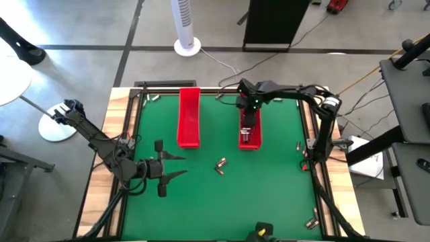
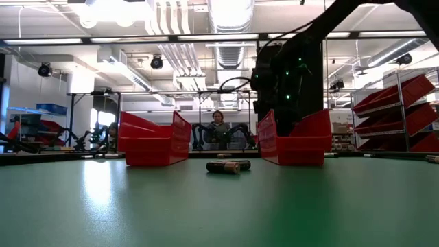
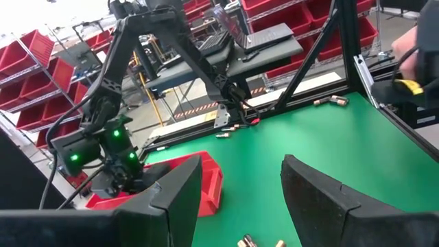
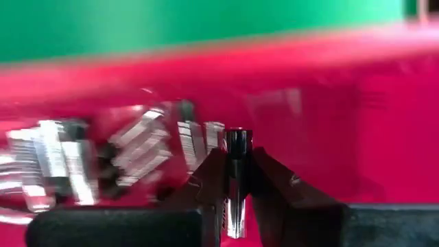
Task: Sort batteries
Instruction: Put the silver battery into the right red bin
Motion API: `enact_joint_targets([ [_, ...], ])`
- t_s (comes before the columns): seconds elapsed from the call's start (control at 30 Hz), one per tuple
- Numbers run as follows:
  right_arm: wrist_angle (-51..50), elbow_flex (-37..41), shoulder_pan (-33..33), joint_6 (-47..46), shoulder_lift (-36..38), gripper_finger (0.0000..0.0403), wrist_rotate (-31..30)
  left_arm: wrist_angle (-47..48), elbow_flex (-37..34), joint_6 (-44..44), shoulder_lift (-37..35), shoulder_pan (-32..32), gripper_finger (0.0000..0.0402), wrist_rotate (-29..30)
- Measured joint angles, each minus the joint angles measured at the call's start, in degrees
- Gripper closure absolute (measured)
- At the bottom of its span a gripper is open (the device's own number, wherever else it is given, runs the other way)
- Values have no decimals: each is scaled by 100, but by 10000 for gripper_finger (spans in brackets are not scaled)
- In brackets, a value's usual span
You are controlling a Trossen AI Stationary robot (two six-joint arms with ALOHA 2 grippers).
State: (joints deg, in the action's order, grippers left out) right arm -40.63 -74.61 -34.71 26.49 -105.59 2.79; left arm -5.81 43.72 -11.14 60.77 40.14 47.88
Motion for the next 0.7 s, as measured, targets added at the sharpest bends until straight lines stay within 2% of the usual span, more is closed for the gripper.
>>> enact_joint_targets([
  [0.2,279,-2,-183,186,-119,359,-60,25,0,5,0,0,222,0],
  [0.7,356,-11,-143,373,-294,356,-300,19,0,24,0,0,222,2],
])
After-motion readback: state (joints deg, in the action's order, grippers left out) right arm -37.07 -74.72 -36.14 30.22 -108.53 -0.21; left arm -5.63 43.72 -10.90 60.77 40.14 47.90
